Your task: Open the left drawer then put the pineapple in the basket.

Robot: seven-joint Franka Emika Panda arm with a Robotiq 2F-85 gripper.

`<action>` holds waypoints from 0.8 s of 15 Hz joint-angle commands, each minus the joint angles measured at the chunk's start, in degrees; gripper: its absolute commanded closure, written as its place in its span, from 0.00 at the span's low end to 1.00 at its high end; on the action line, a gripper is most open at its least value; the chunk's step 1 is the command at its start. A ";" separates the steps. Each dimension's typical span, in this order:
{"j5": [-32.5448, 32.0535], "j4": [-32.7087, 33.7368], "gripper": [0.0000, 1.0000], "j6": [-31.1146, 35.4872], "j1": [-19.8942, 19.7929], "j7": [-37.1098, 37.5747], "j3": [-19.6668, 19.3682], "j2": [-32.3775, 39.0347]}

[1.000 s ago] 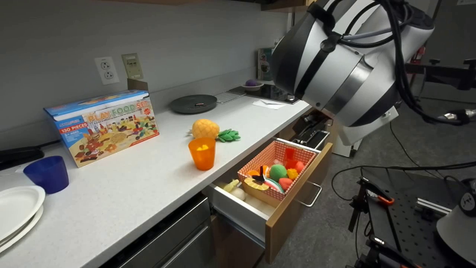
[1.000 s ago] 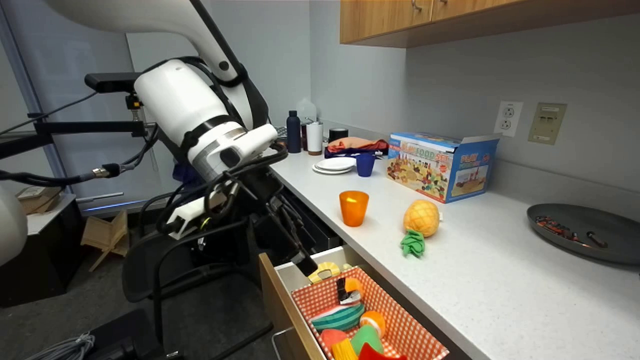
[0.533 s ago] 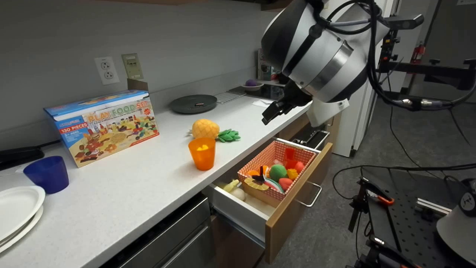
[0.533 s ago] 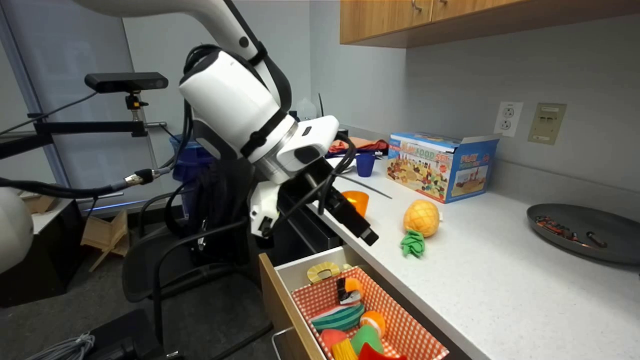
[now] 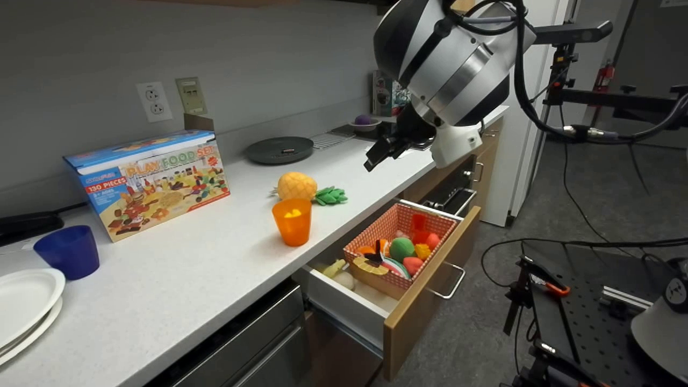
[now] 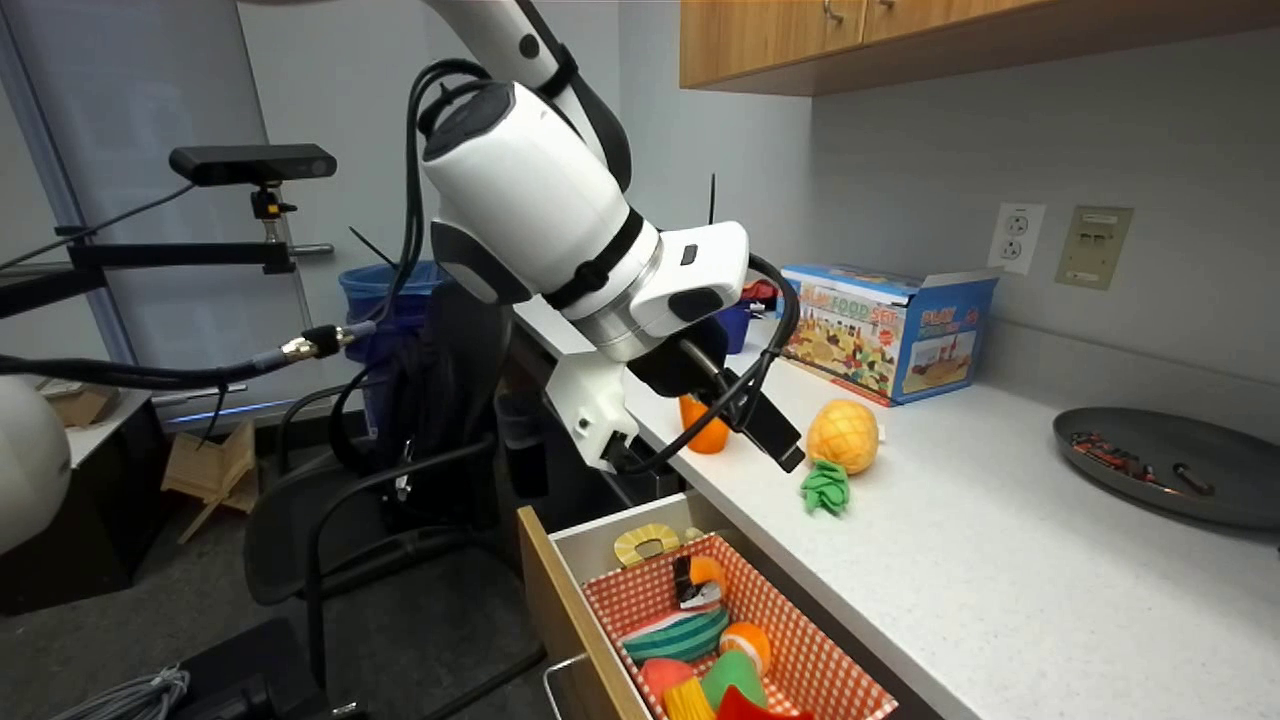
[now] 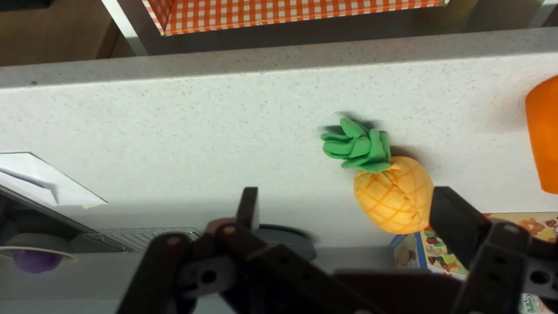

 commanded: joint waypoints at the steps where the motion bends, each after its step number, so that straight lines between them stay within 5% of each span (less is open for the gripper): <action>1: 0.00 0.01 0.00 0.00 0.00 0.00 0.01 0.00; 12: -17.81 6.53 0.00 -9.90 1.82 -13.17 -9.47 7.87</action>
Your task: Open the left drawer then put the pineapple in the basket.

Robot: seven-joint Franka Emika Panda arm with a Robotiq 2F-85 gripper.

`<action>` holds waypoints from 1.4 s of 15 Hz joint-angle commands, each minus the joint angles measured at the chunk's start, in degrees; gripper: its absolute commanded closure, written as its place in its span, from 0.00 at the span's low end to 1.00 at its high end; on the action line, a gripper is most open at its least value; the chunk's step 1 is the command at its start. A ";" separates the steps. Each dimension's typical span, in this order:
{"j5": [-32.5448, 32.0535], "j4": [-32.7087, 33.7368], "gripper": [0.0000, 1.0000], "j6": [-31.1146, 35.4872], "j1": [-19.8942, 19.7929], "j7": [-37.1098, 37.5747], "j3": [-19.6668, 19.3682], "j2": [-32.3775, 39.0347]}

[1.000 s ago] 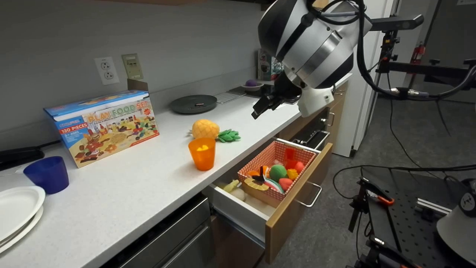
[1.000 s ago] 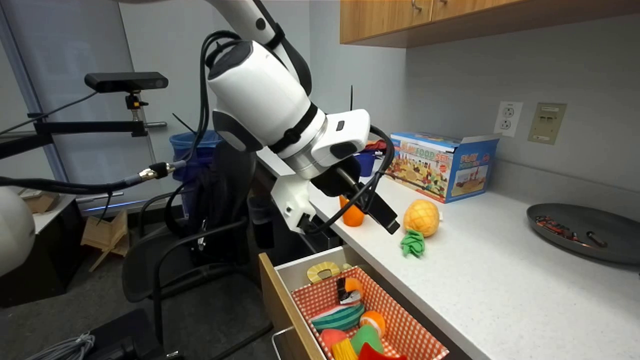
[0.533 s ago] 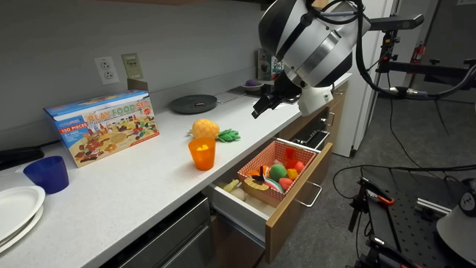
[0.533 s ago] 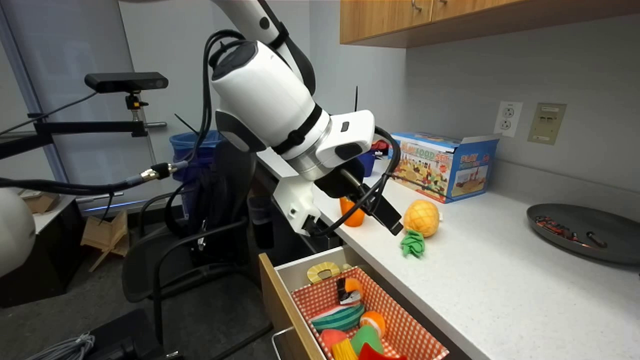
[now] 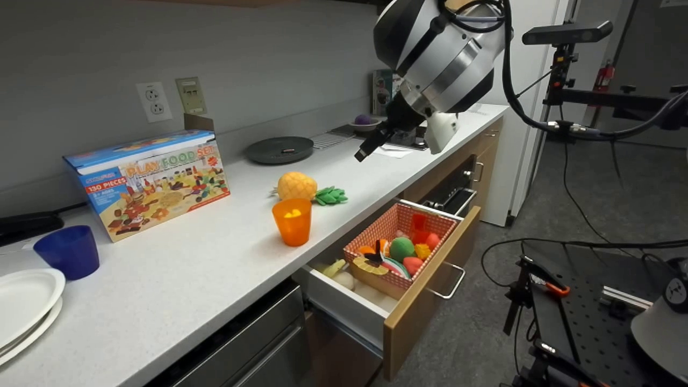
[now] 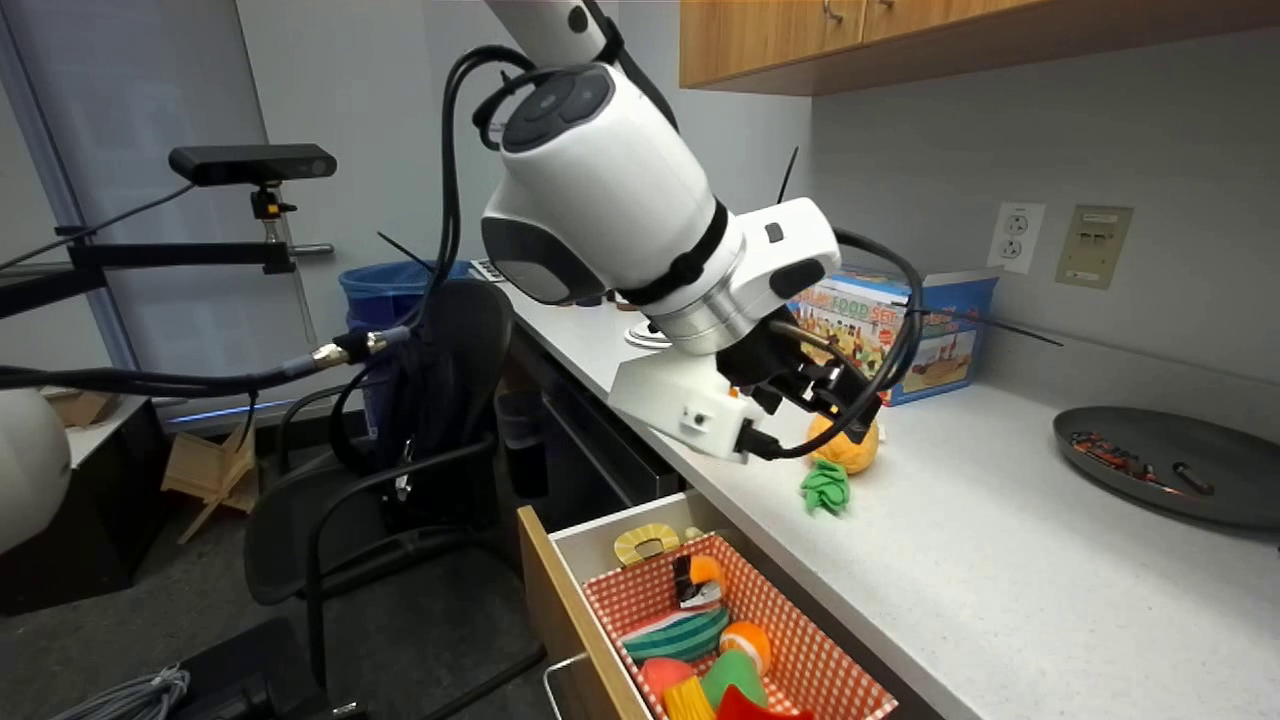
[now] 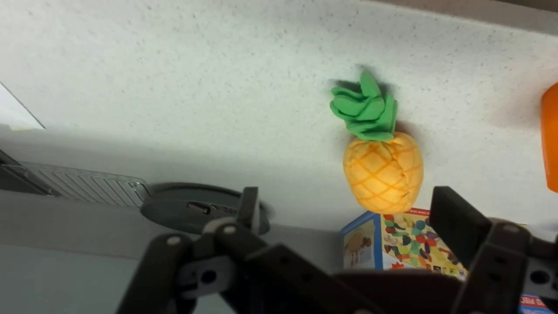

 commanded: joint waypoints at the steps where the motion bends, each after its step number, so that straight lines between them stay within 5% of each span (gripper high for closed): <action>1: -7.35 3.82 0.00 -4.58 2.78 -3.99 -4.36 5.00; 5: -16.57 5.95 0.00 -9.20 9.41 -1.93 -12.10 8.01; 9: -26.30 9.09 0.00 -11.64 19.84 1.36 -23.85 10.99; 16: -40.17 20.29 0.00 -14.85 39.65 9.22 -43.96 17.95; 21: -46.26 30.01 0.00 -19.53 50.79 15.78 -53.87 23.66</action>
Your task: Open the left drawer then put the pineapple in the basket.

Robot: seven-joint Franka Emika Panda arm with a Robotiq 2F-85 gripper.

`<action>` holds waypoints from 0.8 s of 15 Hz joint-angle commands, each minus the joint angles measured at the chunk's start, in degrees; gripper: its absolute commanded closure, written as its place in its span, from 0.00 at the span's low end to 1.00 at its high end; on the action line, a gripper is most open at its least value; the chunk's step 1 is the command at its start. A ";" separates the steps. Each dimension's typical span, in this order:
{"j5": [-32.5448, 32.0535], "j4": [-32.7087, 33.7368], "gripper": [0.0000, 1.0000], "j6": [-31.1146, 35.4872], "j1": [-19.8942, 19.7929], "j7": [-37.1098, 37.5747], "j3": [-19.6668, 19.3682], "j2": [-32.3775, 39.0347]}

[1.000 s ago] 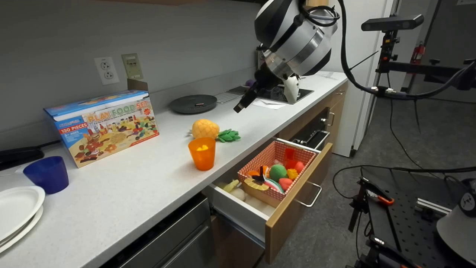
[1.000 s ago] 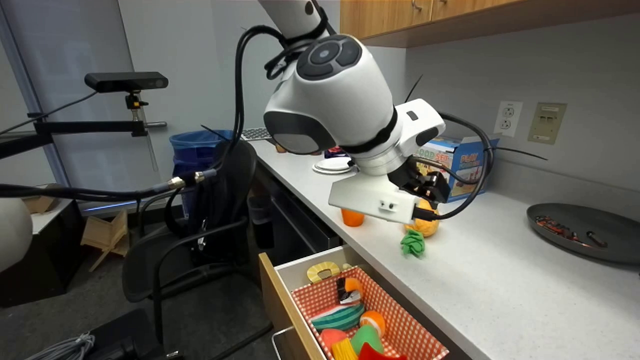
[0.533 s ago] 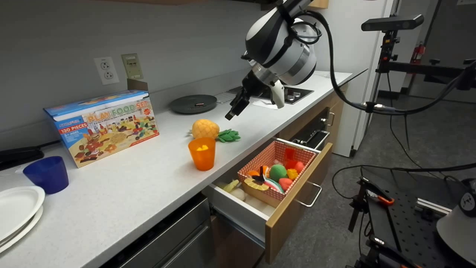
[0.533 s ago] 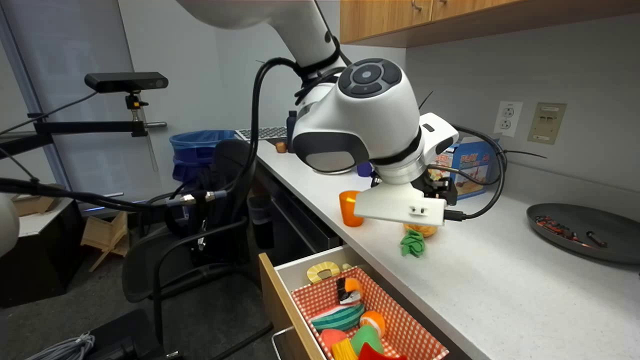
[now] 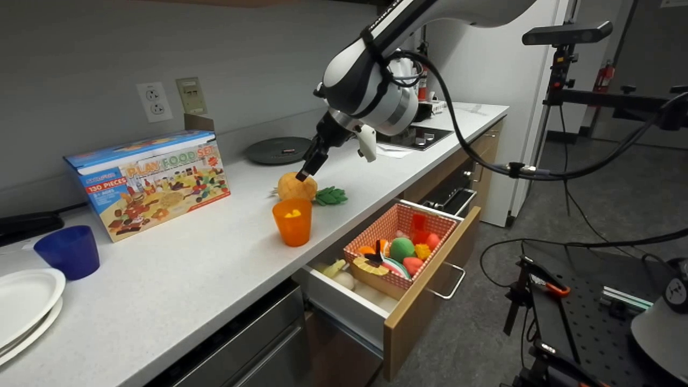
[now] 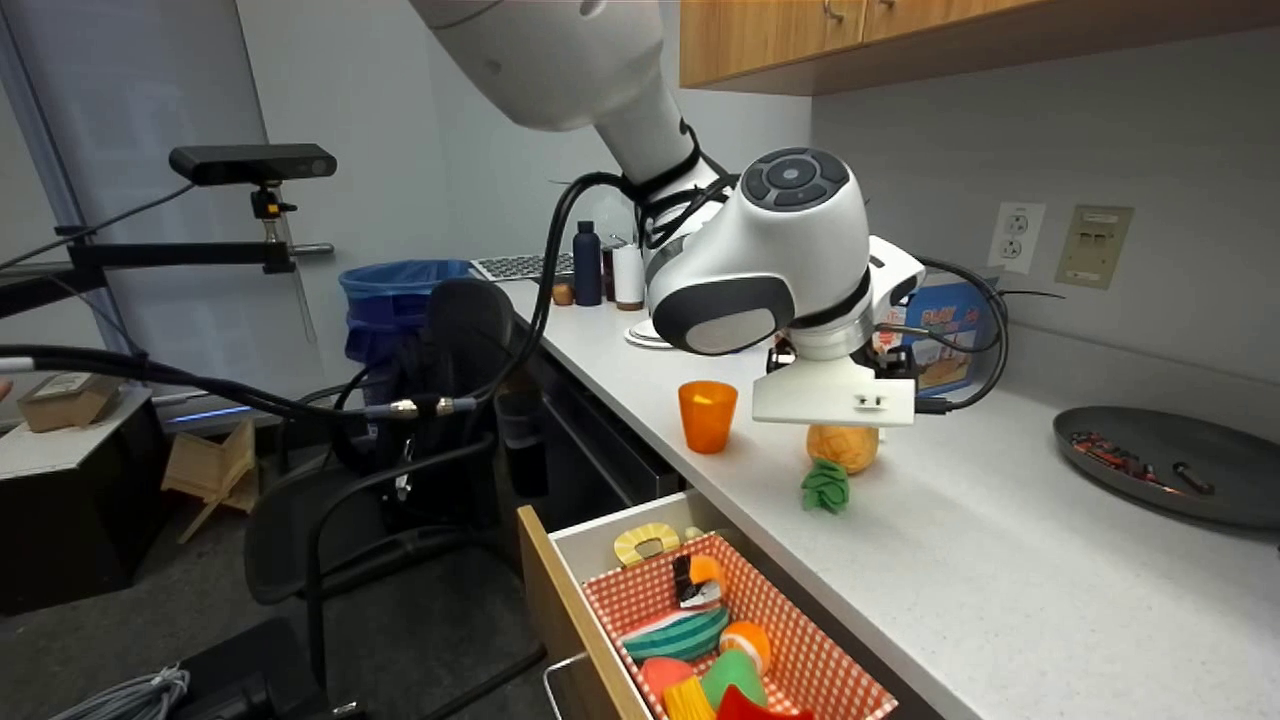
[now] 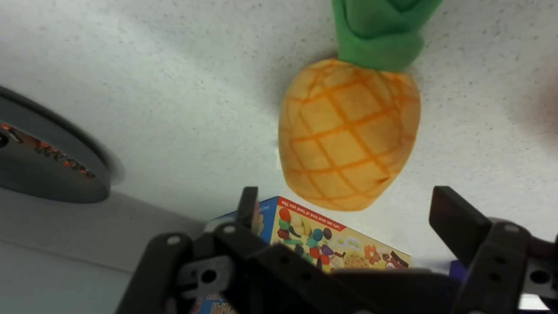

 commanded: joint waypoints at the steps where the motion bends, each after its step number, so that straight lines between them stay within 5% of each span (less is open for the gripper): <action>1: -3.99 8.85 0.00 -4.13 6.69 4.28 -6.19 5.32; 7: -5.92 15.59 0.00 -8.09 10.95 7.80 -11.67 9.71; 12: -4.87 14.95 0.00 -8.46 11.94 9.02 -13.72 9.87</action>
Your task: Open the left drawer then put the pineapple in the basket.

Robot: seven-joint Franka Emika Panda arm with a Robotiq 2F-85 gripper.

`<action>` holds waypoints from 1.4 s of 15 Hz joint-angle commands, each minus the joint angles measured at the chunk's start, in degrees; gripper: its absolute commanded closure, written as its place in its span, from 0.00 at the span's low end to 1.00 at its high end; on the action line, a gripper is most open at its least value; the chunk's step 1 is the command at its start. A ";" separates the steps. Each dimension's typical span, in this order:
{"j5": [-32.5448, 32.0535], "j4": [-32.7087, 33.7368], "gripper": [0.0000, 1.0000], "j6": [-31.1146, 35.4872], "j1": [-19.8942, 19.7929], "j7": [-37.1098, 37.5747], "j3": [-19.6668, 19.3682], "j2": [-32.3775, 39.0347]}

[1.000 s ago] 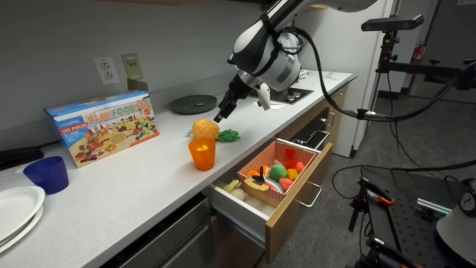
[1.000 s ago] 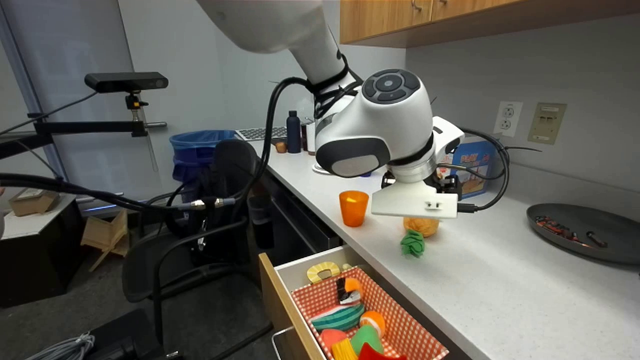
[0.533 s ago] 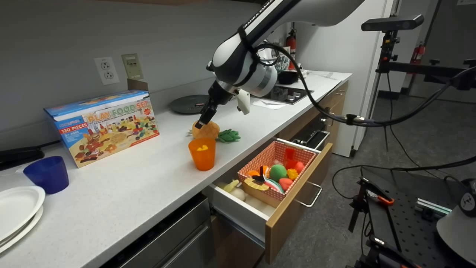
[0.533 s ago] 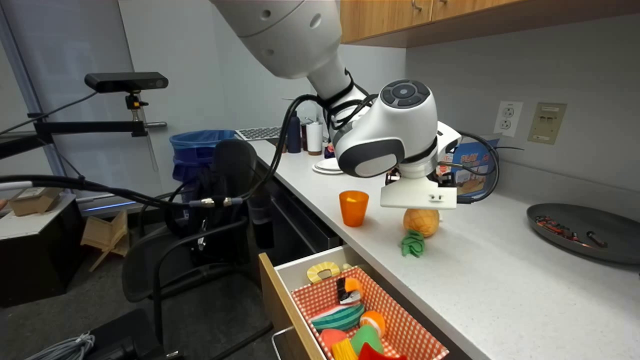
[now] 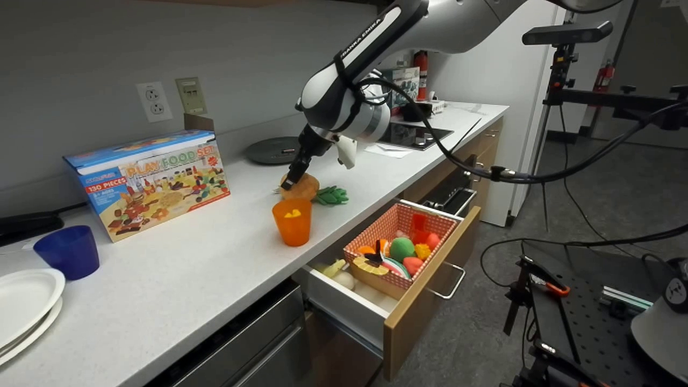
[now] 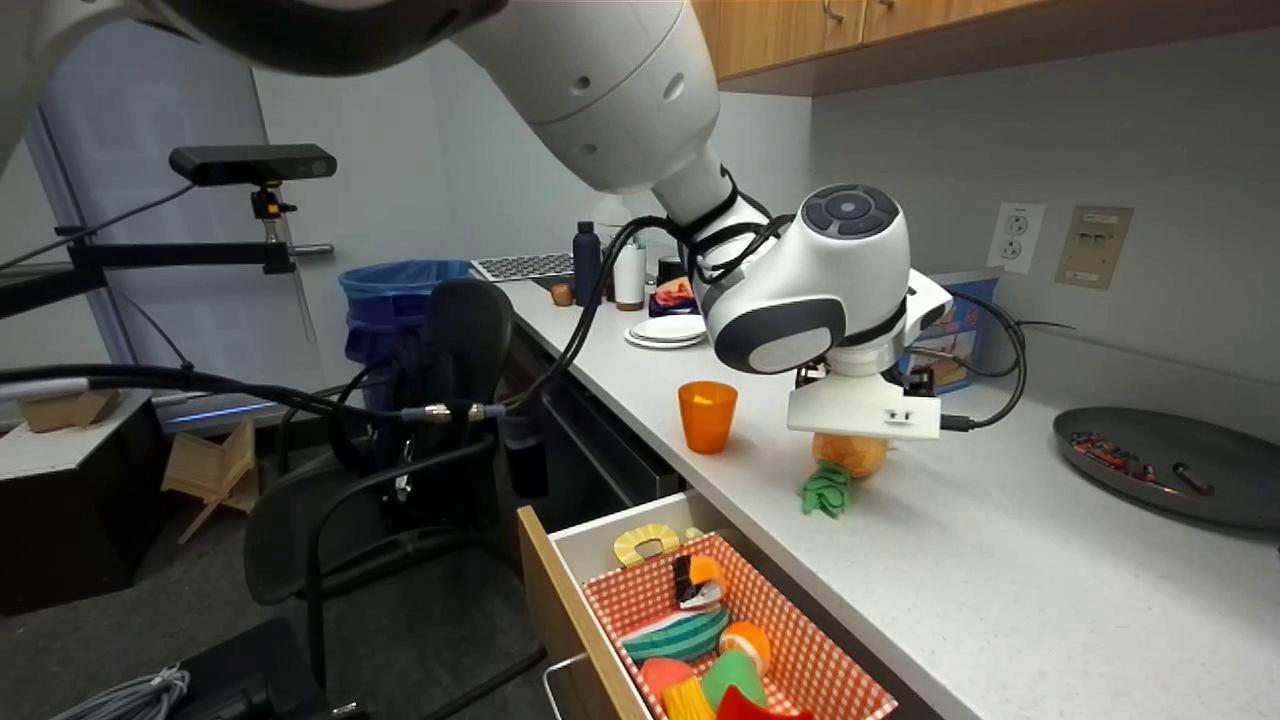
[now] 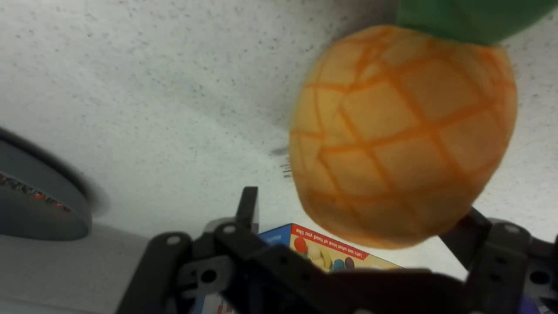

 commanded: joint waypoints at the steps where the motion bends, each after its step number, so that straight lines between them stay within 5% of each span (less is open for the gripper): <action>1: -0.22 1.11 0.08 -0.85 1.32 2.32 -1.47 0.73; 2: -0.27 0.87 0.26 -0.62 1.49 2.63 -1.53 0.66; 5: -0.31 -0.52 0.51 0.63 2.53 3.75 -1.95 -0.38; 12: -0.55 -12.83 0.98 2.72 9.41 11.39 -8.71 -10.49; 16: -2.14 -24.08 0.98 2.09 15.47 17.08 -14.85 -19.67; 21: -2.82 -35.26 0.96 2.55 19.66 21.35 -18.02 -27.13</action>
